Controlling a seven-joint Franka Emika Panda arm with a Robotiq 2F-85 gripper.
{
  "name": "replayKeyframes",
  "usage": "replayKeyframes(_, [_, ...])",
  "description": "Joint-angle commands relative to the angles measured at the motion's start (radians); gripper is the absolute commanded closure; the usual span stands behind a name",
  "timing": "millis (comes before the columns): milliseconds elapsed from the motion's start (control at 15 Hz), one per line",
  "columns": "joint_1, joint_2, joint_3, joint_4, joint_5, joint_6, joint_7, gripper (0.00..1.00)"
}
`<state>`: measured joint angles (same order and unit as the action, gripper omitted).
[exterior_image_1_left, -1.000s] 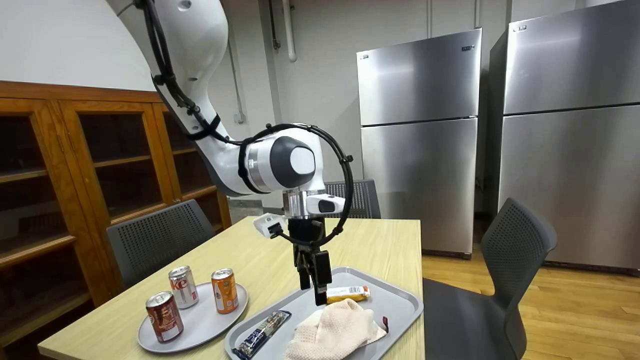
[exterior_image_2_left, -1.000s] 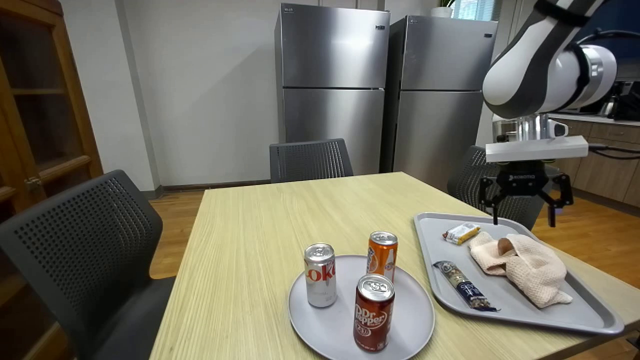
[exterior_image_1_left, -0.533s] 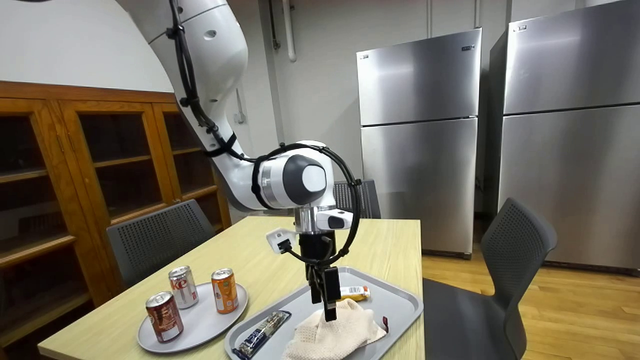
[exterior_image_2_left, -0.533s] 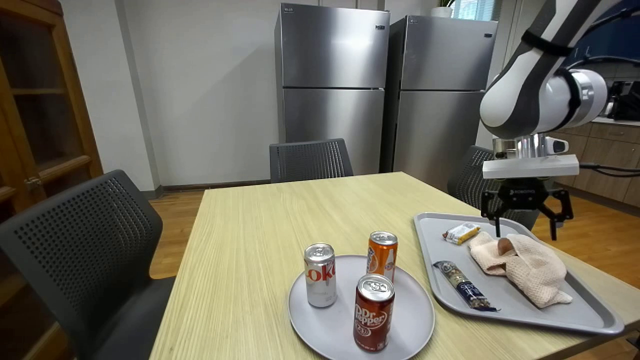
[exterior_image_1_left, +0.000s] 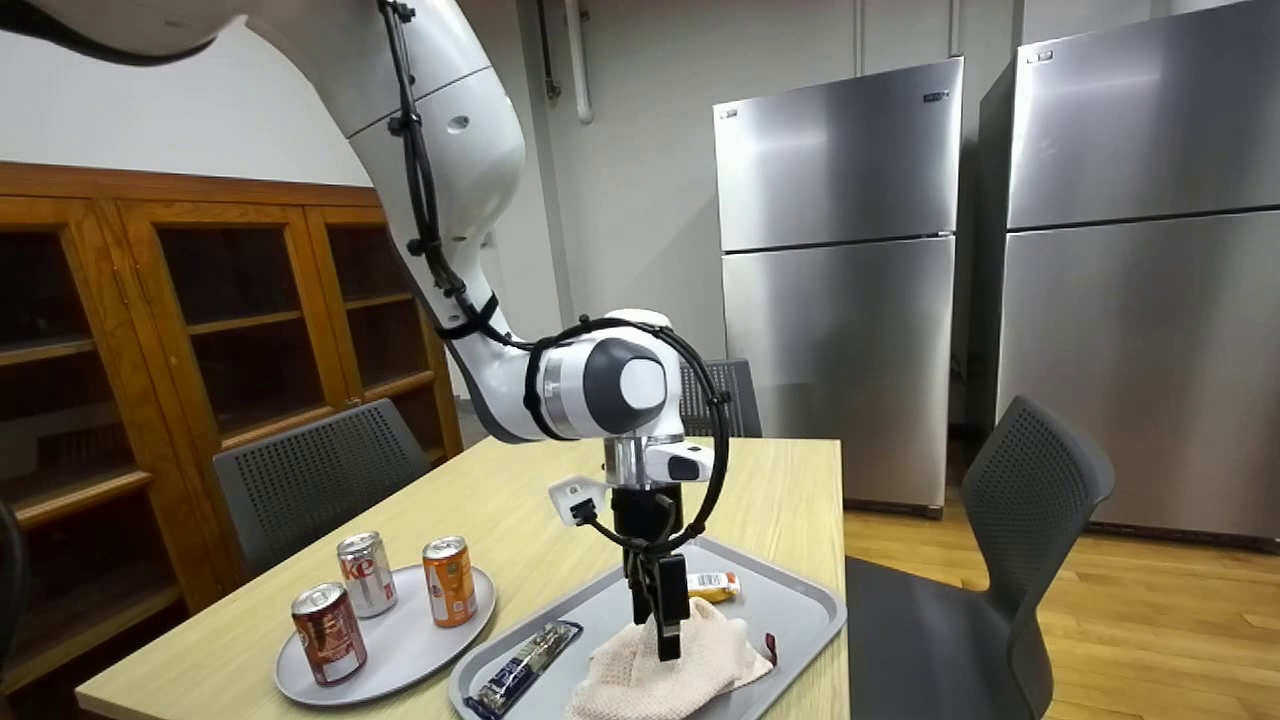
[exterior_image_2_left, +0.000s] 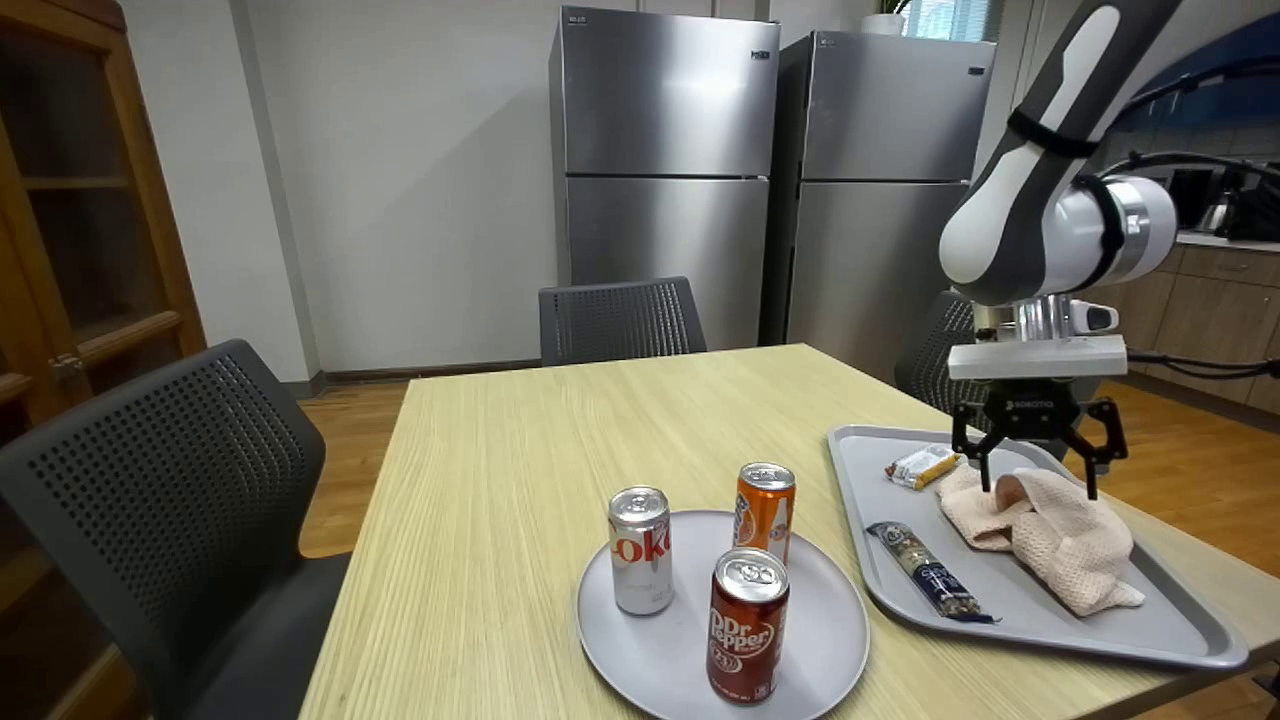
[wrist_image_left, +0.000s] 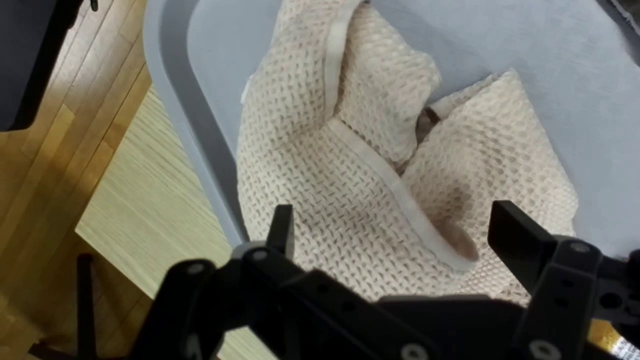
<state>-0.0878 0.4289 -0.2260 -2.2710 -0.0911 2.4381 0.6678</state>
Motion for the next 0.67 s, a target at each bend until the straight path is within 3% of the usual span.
replayKeyframes(0, [0.02, 0.056, -0.015, 0.052, 0.026, -0.01, 0.015, 0.0])
replayKeyframes(600, [0.023, 0.113, -0.04, 0.068, 0.042, -0.015, 0.012, 0.0])
